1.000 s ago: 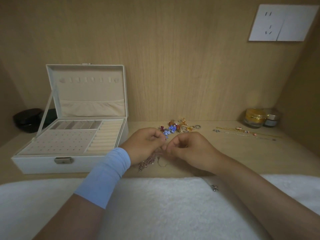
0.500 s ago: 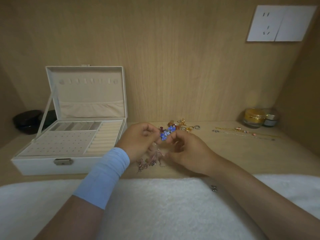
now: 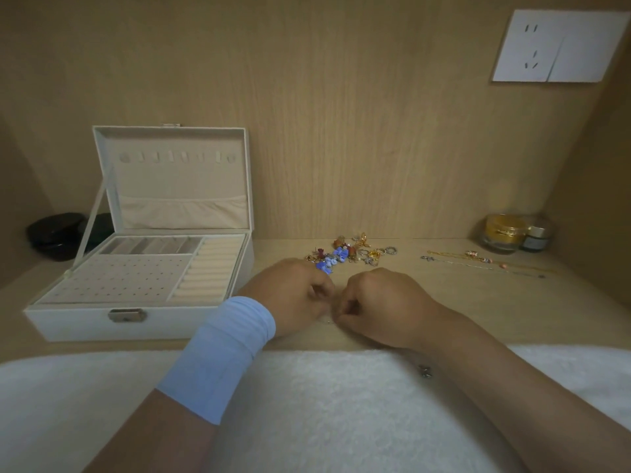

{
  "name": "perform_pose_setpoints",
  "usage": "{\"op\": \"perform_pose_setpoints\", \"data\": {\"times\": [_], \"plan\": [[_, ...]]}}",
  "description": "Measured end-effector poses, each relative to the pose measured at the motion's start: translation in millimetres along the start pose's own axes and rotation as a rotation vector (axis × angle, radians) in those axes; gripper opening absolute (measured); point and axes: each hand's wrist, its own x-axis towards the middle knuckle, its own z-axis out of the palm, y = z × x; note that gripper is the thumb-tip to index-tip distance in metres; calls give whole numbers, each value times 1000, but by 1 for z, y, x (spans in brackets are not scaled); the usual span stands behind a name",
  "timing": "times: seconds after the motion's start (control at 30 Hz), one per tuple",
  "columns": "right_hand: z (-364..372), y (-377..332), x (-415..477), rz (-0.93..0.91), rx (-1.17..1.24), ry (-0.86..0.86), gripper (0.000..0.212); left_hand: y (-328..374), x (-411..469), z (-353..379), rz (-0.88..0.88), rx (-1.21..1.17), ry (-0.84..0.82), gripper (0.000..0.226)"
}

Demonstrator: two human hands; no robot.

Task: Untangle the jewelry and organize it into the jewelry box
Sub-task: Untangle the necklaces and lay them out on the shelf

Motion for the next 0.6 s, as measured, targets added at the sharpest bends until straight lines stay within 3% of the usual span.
{"op": "perform_pose_setpoints", "data": {"times": [0.1, 0.17, 0.27, 0.37, 0.47, 0.6], "plan": [[1, 3, 0, -77, -154, -15, 24, -1, 3, 9, 66, 51, -65, 18], [1, 8, 0, -73, -55, -26, 20, -3, 5, 15, 64, 31, -69, 25], [0, 19, 3, 62, 462, 51, 16, -1, 6, 19, 22, -133, -7, 5], [0, 22, 7, 227, 836, 132, 23, 3, 5, 16, -93, -434, 57, 18], [-2, 15, 7, 347, 1307, 129, 20, 12, 3, 6, -160, -786, 43, 12], [-10, 13, 6, 361, 1578, 92, 23, 9, 1, 1, -151, -971, 2, 15]]}}
